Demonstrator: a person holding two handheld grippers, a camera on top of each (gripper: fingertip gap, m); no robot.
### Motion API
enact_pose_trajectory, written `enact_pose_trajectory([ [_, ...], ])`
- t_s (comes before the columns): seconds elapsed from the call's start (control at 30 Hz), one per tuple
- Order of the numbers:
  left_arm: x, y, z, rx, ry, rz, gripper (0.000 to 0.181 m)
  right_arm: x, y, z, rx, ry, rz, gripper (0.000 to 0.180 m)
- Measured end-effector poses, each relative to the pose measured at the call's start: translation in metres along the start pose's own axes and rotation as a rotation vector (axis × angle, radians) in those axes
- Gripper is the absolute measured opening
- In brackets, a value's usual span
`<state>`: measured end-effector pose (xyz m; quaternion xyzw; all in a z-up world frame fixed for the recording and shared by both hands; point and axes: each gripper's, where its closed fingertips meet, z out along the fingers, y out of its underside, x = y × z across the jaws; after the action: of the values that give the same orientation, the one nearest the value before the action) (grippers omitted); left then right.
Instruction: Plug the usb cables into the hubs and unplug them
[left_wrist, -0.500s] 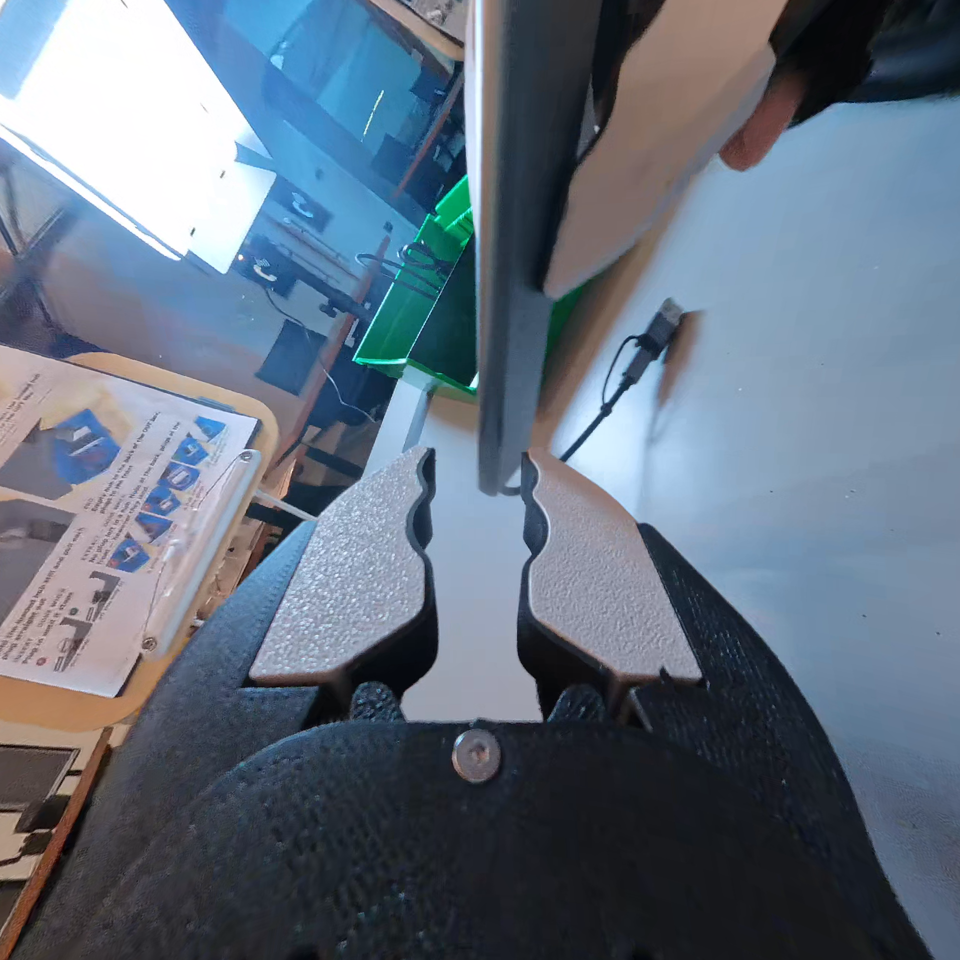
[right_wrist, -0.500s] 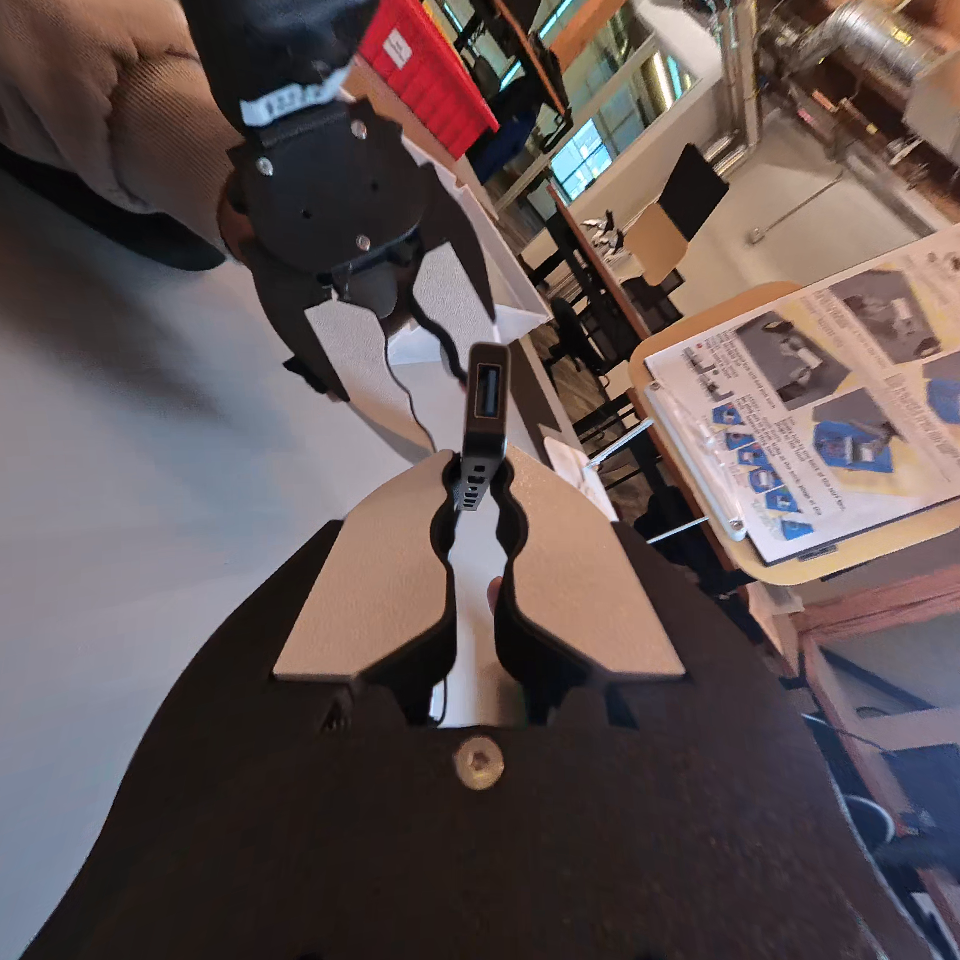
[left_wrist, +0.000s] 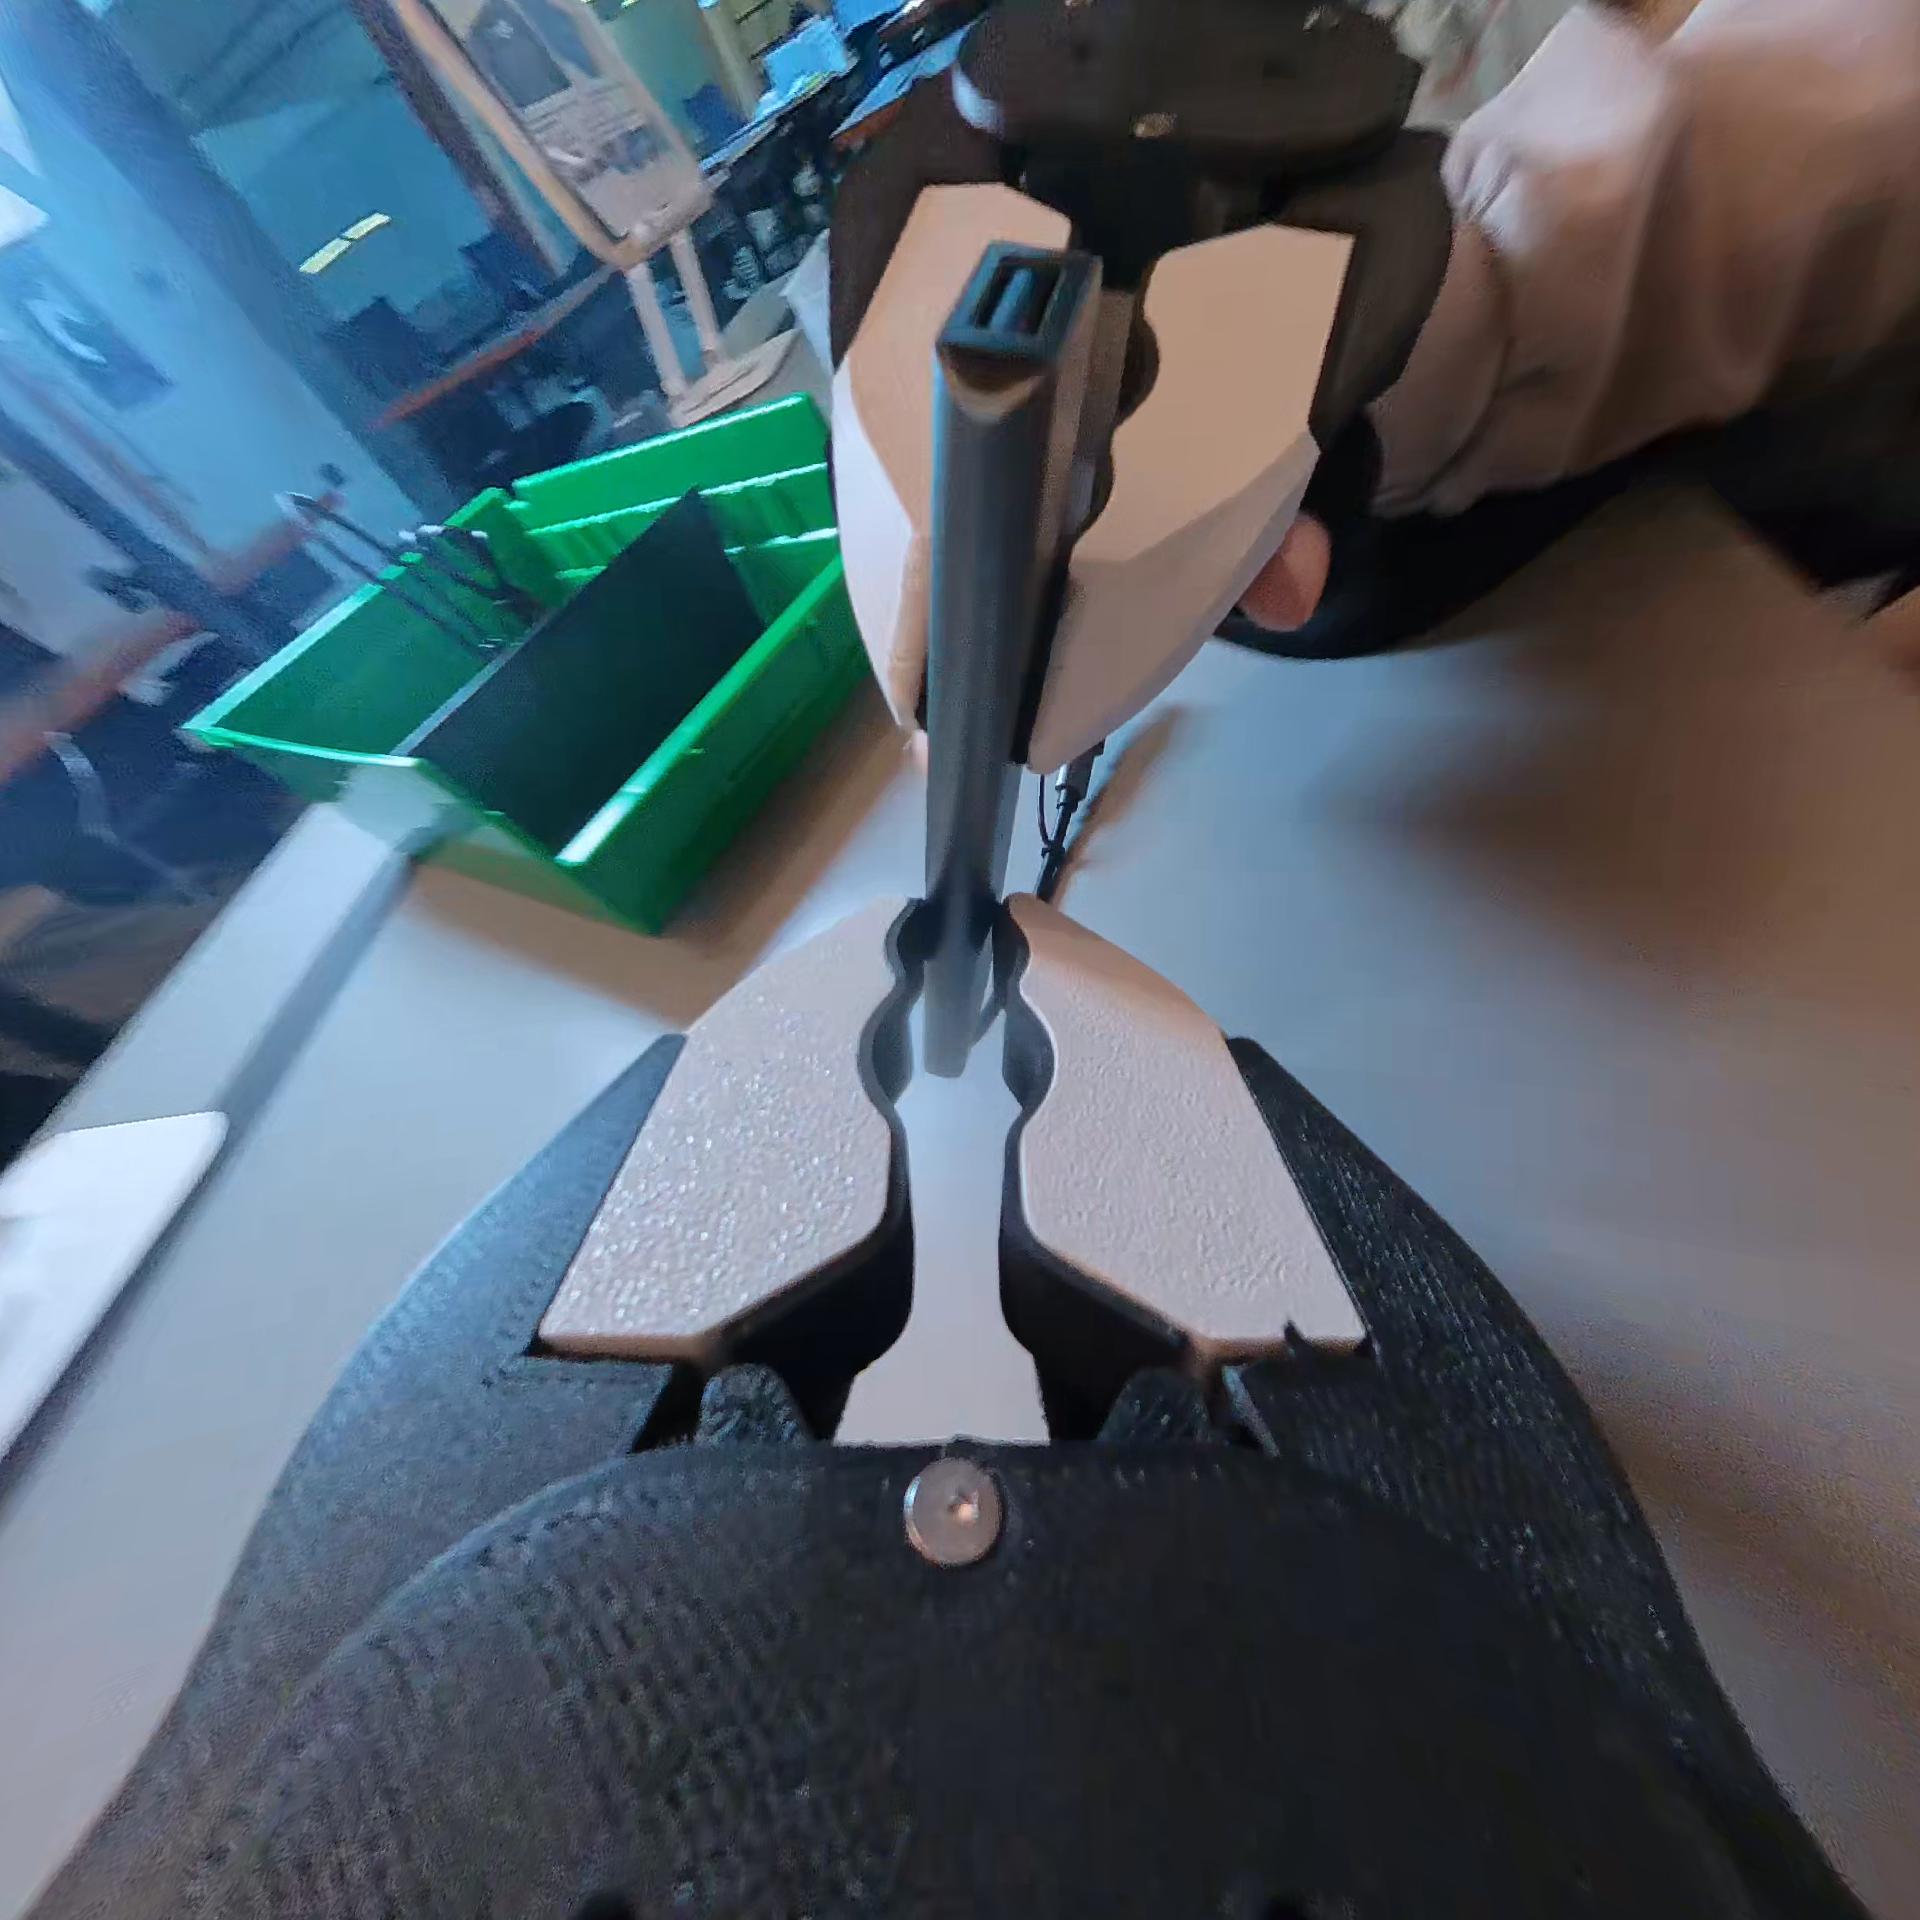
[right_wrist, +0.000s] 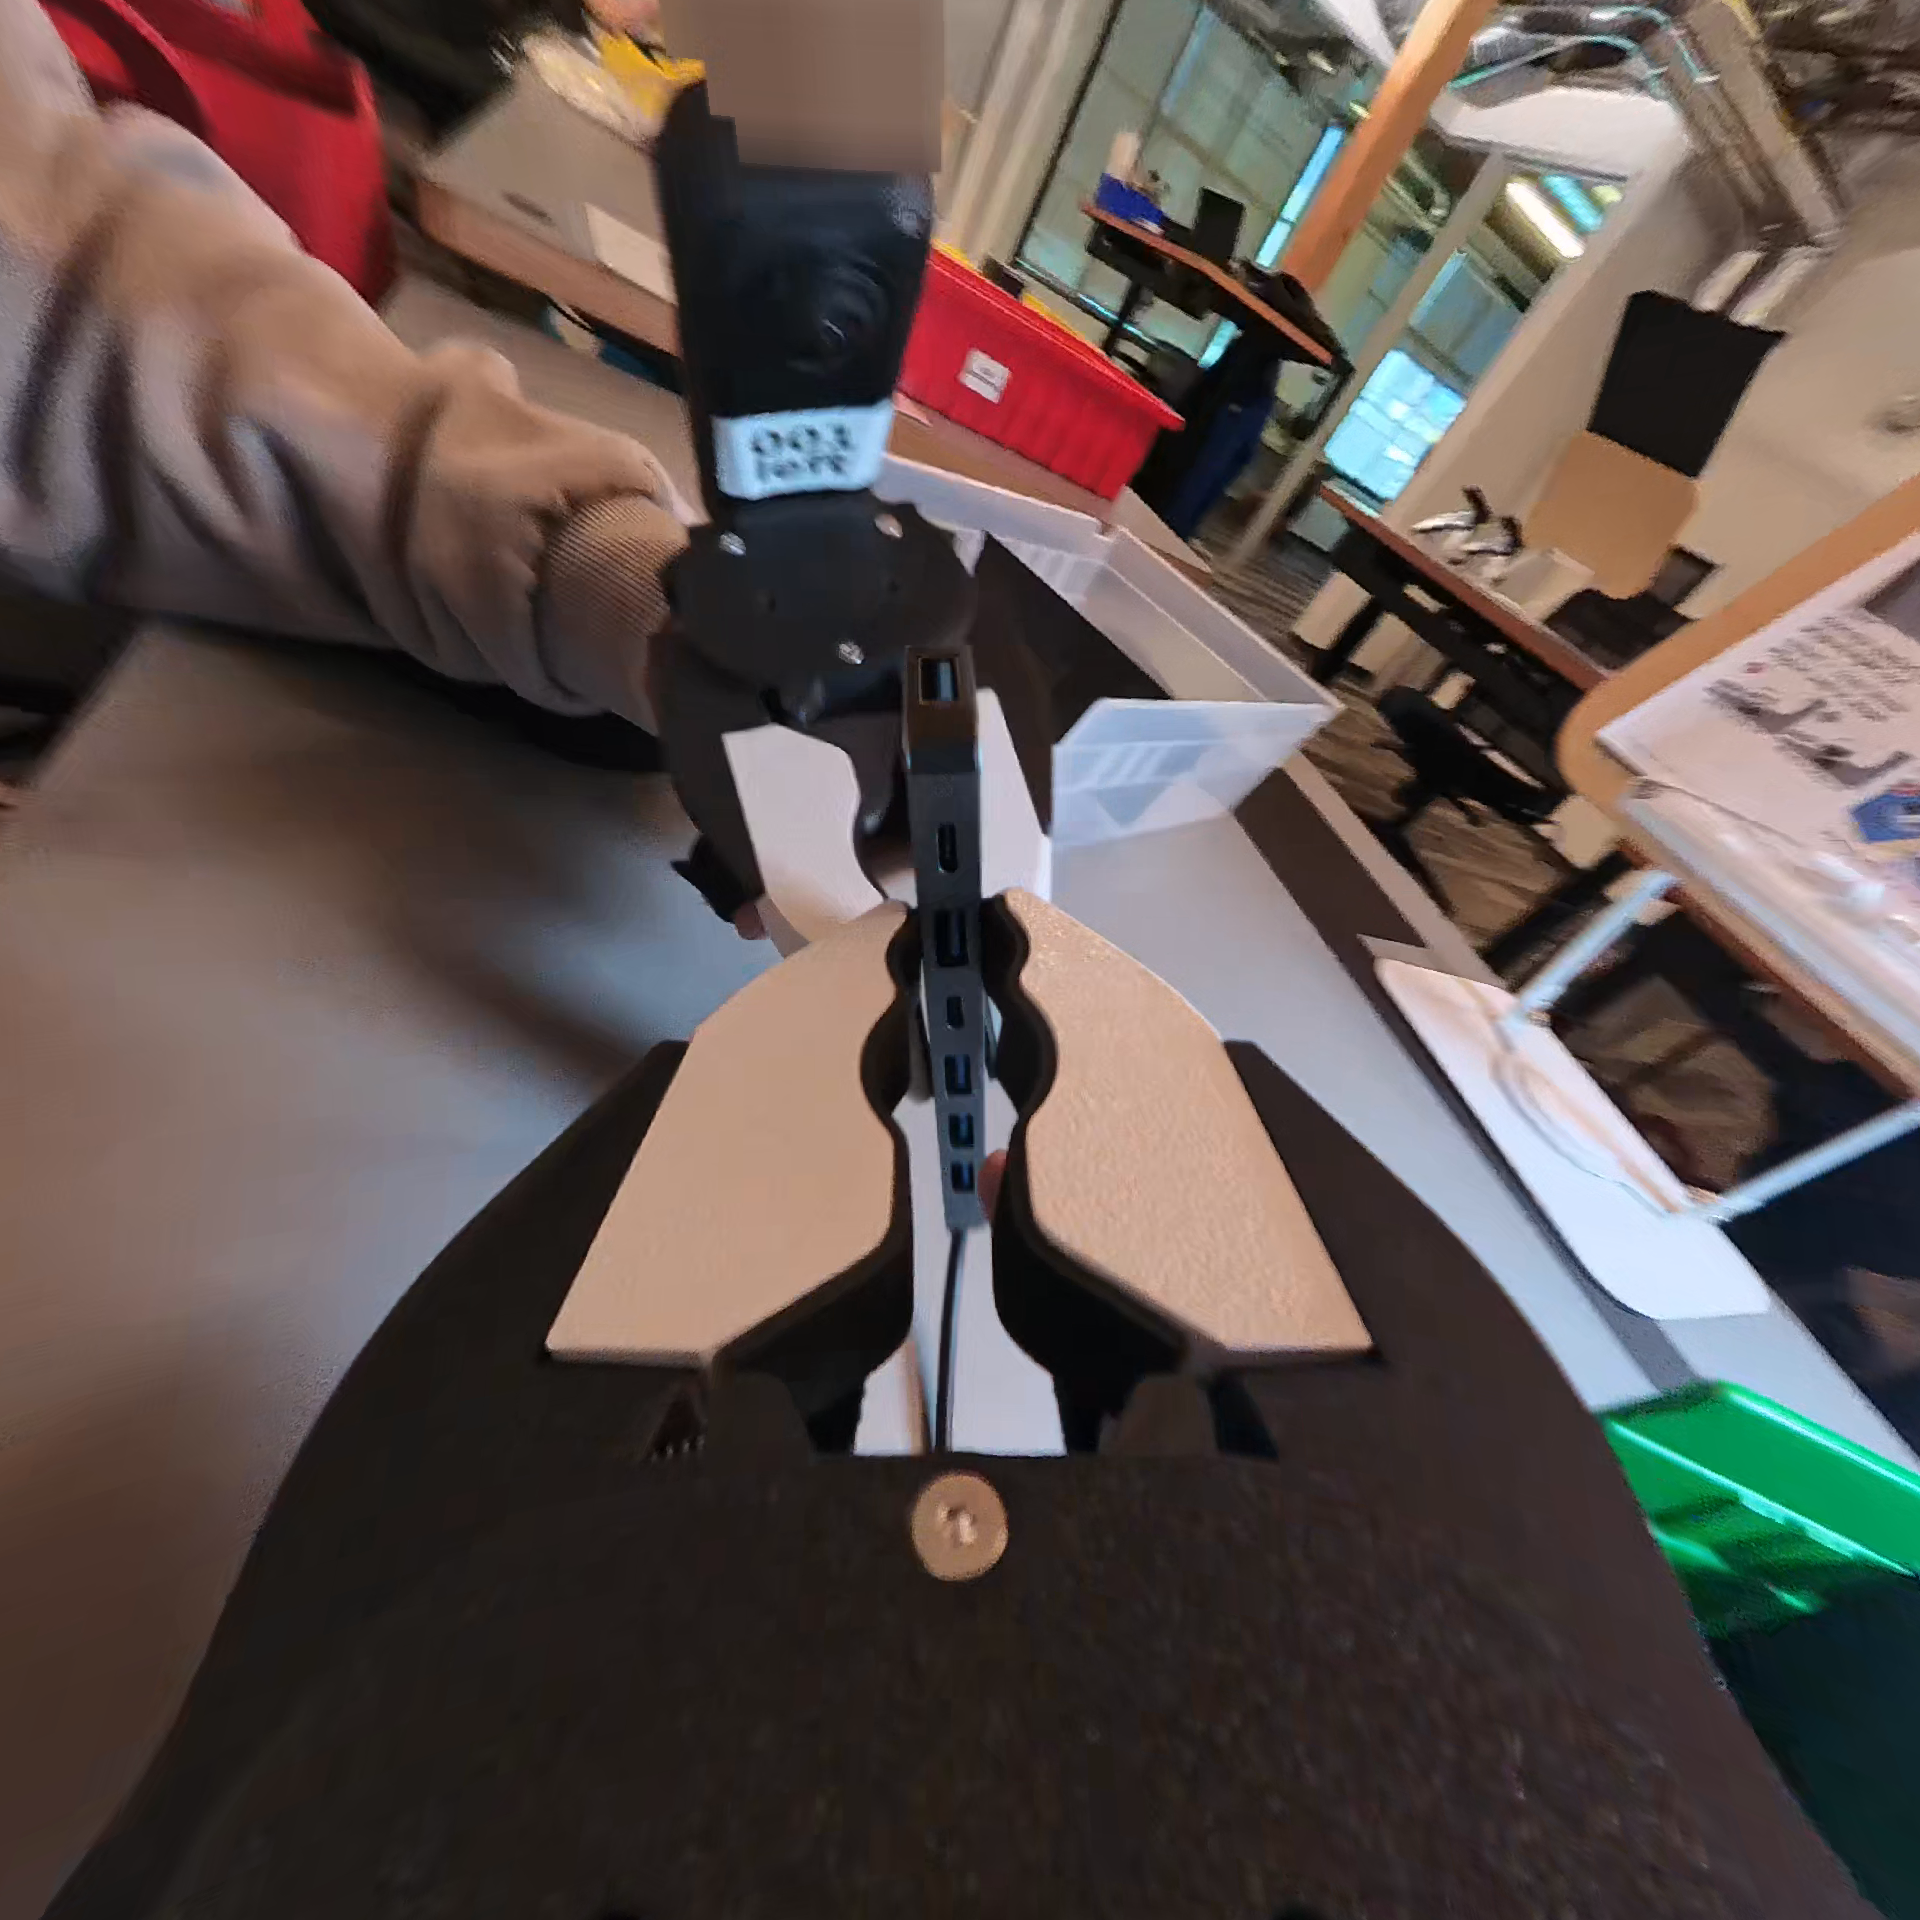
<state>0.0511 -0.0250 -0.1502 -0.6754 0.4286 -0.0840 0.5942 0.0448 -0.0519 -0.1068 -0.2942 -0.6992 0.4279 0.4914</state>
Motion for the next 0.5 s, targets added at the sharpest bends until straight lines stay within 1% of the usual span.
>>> enact_pose_trajectory([
  [0.07,0.009,-0.002,0.004,0.041,0.072,-0.087,0.013,-0.004,-0.002,0.0,0.021,-0.043,0.037,0.011],
  [0.13,0.015,-0.005,0.007,0.069,0.119,-0.147,0.012,-0.007,-0.001,0.002,0.021,-0.045,0.005,0.011],
  [0.23,0.022,-0.009,0.01,0.084,0.159,-0.163,0.012,-0.012,0.011,0.011,-0.054,-0.03,-0.071,0.013],
  [0.37,0.019,-0.006,0.011,0.064,0.153,-0.197,0.012,-0.011,0.013,0.012,-0.049,-0.034,-0.06,0.012],
  [0.43,0.015,-0.001,0.012,0.045,0.13,-0.197,0.013,-0.009,0.018,0.013,-0.079,-0.032,-0.045,0.011],
  [0.5,0.008,0.001,0.009,0.025,0.098,-0.177,0.02,-0.002,0.022,0.014,-0.121,0.007,-0.056,0.011],
])
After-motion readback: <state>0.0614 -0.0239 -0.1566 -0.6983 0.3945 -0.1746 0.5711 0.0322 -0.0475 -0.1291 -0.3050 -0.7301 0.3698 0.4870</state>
